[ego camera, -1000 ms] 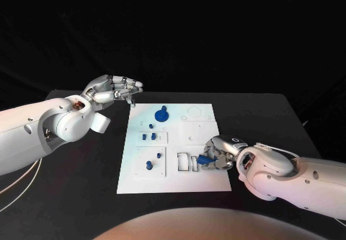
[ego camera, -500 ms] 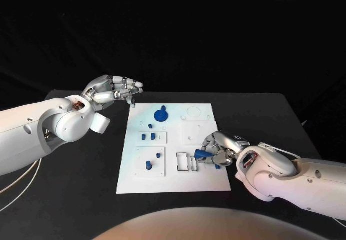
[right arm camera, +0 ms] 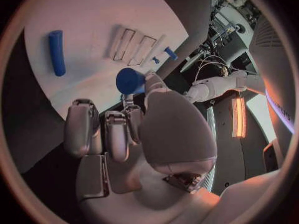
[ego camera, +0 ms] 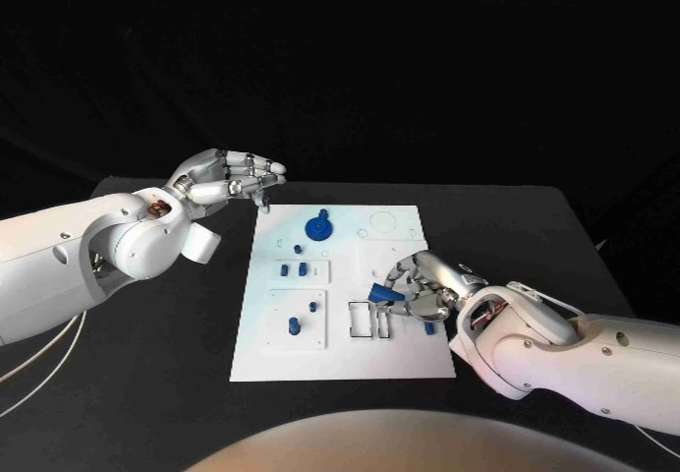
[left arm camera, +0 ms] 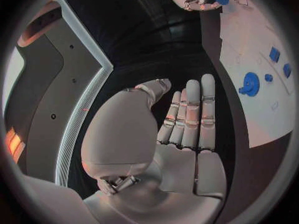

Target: Assemble the parts on the task board

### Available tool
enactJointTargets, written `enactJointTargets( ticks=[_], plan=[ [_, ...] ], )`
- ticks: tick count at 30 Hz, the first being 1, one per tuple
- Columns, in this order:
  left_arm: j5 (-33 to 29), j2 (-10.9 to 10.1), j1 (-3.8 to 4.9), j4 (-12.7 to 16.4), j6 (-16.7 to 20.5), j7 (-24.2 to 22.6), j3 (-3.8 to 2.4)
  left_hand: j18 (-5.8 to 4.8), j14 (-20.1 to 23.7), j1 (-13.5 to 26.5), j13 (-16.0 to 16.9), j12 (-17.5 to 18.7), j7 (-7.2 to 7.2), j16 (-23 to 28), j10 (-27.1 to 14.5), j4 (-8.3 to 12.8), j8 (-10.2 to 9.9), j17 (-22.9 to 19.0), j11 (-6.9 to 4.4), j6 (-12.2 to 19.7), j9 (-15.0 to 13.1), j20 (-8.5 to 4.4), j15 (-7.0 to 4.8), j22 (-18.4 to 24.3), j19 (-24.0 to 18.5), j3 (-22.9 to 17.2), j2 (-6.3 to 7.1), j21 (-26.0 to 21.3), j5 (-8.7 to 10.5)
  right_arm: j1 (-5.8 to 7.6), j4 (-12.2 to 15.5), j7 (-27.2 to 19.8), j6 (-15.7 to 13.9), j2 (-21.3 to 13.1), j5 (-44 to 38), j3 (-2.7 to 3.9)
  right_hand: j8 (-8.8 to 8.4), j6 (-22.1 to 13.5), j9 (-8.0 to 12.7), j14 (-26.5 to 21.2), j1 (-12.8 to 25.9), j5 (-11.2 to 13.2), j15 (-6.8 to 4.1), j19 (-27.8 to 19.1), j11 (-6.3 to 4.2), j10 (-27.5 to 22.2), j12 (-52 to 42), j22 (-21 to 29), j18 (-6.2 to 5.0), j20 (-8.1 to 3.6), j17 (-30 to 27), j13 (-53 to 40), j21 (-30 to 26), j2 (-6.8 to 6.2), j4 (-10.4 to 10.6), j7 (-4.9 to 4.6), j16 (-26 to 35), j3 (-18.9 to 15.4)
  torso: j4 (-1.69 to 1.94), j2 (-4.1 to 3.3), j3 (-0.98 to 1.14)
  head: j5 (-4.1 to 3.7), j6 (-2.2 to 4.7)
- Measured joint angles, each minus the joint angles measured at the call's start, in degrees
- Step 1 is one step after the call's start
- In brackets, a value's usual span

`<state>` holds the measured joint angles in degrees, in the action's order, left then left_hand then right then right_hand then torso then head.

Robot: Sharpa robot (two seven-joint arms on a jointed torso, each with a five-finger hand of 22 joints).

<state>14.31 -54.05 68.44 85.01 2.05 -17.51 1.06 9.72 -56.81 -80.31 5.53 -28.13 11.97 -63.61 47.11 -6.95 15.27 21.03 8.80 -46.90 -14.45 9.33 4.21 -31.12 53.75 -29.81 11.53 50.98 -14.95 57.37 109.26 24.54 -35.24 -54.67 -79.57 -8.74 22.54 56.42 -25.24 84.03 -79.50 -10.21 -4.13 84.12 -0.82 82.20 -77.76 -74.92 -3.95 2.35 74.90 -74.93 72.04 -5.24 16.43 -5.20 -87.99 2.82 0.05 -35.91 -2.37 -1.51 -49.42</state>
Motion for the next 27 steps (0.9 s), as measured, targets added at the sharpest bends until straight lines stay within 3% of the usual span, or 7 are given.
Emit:
enactJointTargets(
  ticks=[8,9,11,19,24,26,27],
  plan=[
    [0.0,0.0,0.0,0.0,0.0,0.0,0.0,0.0,0.0,0.0,-0.1,0.0,0.0,0.0,-0.2,0.0,0.0,0.0,0.21,0.0,0.0,0.0,0.0,0.0,0.0,0.0,0.0,0.0,0.0,-0.2,-2.0,0.5,2.5,2.9,3.3,-0.03,-0.03,0.0,0.9,0.0,1.2,0.0,0.0,0.0,0.21,0.3,-0.3,0.0,0.0,0.0,0.0,0.0,0.8,1.2,0.1,-0.01,-0.1,0.1,-0.04,-0.06,-0.01,0.1,-0.28],
    [0.0,0.0,0.0,0.0,0.0,0.0,0.0,0.0,0.0,0.0,-0.1,0.0,0.0,0.0,-0.2,0.0,0.0,0.0,0.21,0.0,0.0,0.0,0.0,0.0,0.0,0.0,0.0,0.0,0.0,-0.24,-2.2,0.7,2.9,3.2,3.9,-0.04,-0.03,0.0,2.1,0.0,1.5,0.0,0.0,0.0,0.15,0.7,-0.8,0.0,0.0,0.0,0.0,0.0,1.9,1.55,0.1,-0.02,-0.3,0.1,-0.05,-0.06,0.0,0.11,-0.35],
    [0.0,0.0,0.0,0.0,-0.1,0.0,0.0,0.0,0.0,0.0,-0.1,0.0,0.0,0.0,-0.2,0.0,0.0,0.0,0.21,0.0,0.0,0.0,0.0,0.0,0.0,0.0,0.0,0.0,0.0,-0.29,-2.5,0.9,3.5,3.7,4.5,-0.05,-0.03,0.4,12.1,0.0,2.5,0.0,0.0,0.0,0.0,1.0,-1.4,0.0,0.82,0.0,0.0,0.0,3.2,2.4,0.3,-0.44,-0.3,0.3,-0.06,-0.06,0.0,0.12,-0.42],
    [0.0,0.0,0.0,0.1,-0.1,0.0,0.0,0.0,0.0,0.0,-0.1,0.0,0.01,0.0,-0.2,0.0,0.0,0.0,0.21,0.4,0.0,0.0,0.0,0.0,0.0,0.0,0.0,0.0,0.0,-0.31,-3.8,1.8,5.4,5.4,6.7,-0.05,0.92,0.7,12.1,0.0,6.1,0.0,0.01,-0.2,-0.11,1.5,-2.8,0.0,0.89,-0.21,0.0,0.0,3.7,2.12,0.4,-0.72,-0.3,0.4,-0.08,-0.05,0.04,0.27,-0.57],
    [0.0,0.0,0.0,0.1,-0.1,-0.1,0.0,0.0,0.0,0.0,0.0,0.0,0.0,0.0,-0.2,0.0,0.0,0.0,0.21,0.4,0.0,0.0,0.0,0.0,0.0,0.0,0.0,0.0,0.0,-0.16,-4.2,2.2,6.0,5.8,7.5,0.13,1.65,0.7,7.9,0.0,7.7,0.0,0.01,-0.2,-0.11,1.5,-3.1,0.0,0.89,-0.21,0.0,0.0,3.7,1.79,0.4,-0.74,-0.5,0.4,-0.08,-0.06,0.06,0.36,-0.58],
    [0.0,-0.1,0.01,0.1,-0.1,-0.1,0.0,0.0,0.0,0.0,0.0,0.0,0.0,0.0,-0.2,0.0,0.0,0.0,0.21,0.4,0.0,0.0,0.0,0.0,0.0,0.0,0.0,0.0,0.0,-0.17,-4.3,2.4,6.5,5.9,7.7,0.09,1.65,0.7,-0.6,0.0,8.9,0.0,0.01,-0.2,-0.11,1.5,-3.1,0.0,0.89,-0.22,0.0,0.0,3.7,0.77,0.4,-0.74,-0.5,0.4,-0.06,-0.07,0.05,0.4,-0.58],
    [0.0,-0.1,0.01,0.1,-0.1,-0.1,0.0,0.0,0.0,0.0,0.0,0.0,0.01,0.0,-0.2,0.0,0.0,0.0,0.21,0.4,0.0,0.0,0.0,0.0,0.0,0.0,0.0,0.0,0.0,-0.21,-4.3,2.5,6.7,6.0,7.7,0.06,1.89,0.8,-3.3,0.0,9.3,0.0,0.01,-0.1,-0.11,1.5,-3.3,0.0,0.89,-0.32,0.0,0.0,3.7,0.41,0.4,-0.75,-0.5,0.4,-0.05,-0.07,0.05,0.42,-0.59]
  ],
)
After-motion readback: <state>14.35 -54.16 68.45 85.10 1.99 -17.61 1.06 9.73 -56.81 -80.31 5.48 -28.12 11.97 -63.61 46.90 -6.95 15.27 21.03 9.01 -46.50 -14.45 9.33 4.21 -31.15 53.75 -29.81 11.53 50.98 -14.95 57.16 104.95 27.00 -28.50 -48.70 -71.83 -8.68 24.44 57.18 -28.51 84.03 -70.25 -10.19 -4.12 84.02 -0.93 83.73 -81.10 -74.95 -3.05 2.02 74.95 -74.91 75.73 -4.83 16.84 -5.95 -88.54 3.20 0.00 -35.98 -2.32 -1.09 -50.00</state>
